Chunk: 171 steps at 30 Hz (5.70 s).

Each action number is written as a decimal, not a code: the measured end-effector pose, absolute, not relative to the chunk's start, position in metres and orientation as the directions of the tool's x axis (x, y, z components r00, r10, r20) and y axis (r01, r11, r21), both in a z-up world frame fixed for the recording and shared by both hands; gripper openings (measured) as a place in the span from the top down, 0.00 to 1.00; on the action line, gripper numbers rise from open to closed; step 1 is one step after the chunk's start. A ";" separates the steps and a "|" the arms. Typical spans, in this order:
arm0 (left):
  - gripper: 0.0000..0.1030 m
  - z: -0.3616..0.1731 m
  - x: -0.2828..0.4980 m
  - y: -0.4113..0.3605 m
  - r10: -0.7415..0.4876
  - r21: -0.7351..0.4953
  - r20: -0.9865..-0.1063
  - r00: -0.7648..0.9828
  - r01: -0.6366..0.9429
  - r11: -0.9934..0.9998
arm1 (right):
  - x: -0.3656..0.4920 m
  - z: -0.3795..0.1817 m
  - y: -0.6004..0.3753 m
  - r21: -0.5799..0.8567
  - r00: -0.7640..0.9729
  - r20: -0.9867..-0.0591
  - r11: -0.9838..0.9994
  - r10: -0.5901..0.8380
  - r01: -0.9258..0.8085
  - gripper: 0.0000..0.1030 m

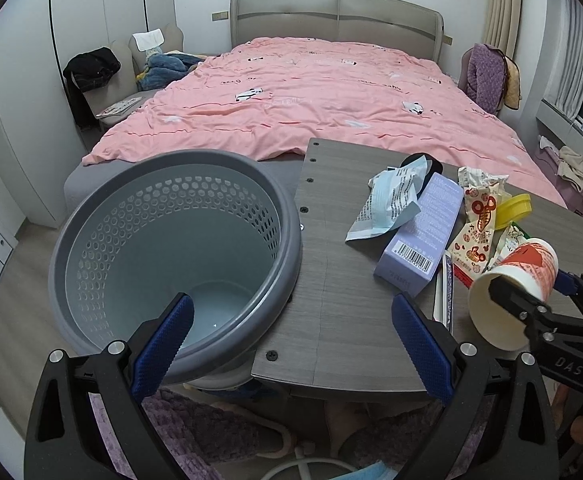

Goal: Collect trash
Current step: 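Grasp the orange-and-white paper cup with the right gripper and lift it, then grasp the white-and-blue card with the left gripper while the right gripper holds the cup, then carry the card and cup over the grey basket and open both grippers, then withdraw both grippers from the basket back toward the table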

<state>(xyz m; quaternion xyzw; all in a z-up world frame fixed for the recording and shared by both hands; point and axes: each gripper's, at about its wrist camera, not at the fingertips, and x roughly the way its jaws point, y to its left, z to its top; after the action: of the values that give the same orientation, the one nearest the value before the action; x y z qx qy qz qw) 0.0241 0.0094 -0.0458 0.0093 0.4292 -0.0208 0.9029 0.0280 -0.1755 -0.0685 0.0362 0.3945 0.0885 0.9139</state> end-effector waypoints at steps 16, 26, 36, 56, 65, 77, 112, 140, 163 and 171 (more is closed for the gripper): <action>0.08 -0.058 0.025 -0.030 -0.115 -0.038 -0.805 0.582 0.143 0.989 | -0.001 -0.059 -0.221 0.244 0.712 -0.672 0.969 0.205 -0.048 0.35; 0.08 -0.072 0.029 -0.071 -0.146 -0.023 -0.828 0.542 0.227 0.974 | -0.022 -0.054 -0.250 0.291 0.744 -0.638 0.957 0.199 -0.007 0.35; 0.16 -0.083 0.033 -0.097 -0.117 0.017 -0.839 0.532 0.240 0.971 | -0.038 -0.061 -0.269 0.336 0.755 -0.619 0.942 0.216 0.006 0.35; 0.84 -0.090 0.028 -0.114 -0.161 0.000 -0.856 0.491 0.312 0.950 | -0.043 -0.064 -0.279 0.359 0.760 -0.610 0.933 0.223 0.014 0.35; 0.84 -0.051 0.006 -0.096 -0.222 -0.026 -0.786 0.577 0.328 0.944 | -0.037 -0.047 -0.258 0.321 0.763 -0.608 0.947 0.217 -0.014 0.35; 0.84 -0.014 0.021 0.024 -0.104 -0.044 -0.712 0.694 0.104 0.994 | 0.020 -0.013 -0.152 0.278 0.733 -0.577 0.930 0.361 -0.239 0.35; 0.54 -0.070 0.077 0.185 0.036 -0.068 -0.806 0.590 -0.152 0.986 | 0.121 -0.049 0.035 0.212 0.522 -0.721 0.863 0.455 -0.459 0.18; 0.42 -0.065 0.062 0.187 0.098 -0.027 -0.798 0.595 -0.198 0.980 | 0.110 -0.050 0.026 0.213 0.533 -0.718 0.871 0.447 -0.443 0.18; 0.30 -0.054 0.046 0.170 0.098 -0.013 -0.782 0.616 -0.174 0.985 | 0.084 -0.046 -0.008 0.239 0.561 -0.705 0.889 0.435 -0.390 0.18; 0.28 -0.053 0.045 0.146 0.070 -0.010 -0.779 0.623 -0.123 0.992 | 0.063 -0.047 -0.046 0.240 0.595 -0.703 0.917 0.390 -0.318 0.16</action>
<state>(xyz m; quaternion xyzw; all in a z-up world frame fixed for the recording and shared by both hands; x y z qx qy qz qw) 0.0451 0.1464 -0.0526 -0.0309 0.4306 0.0535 0.9004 0.0635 -0.0461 -0.0469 0.0446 0.4038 0.1986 0.8919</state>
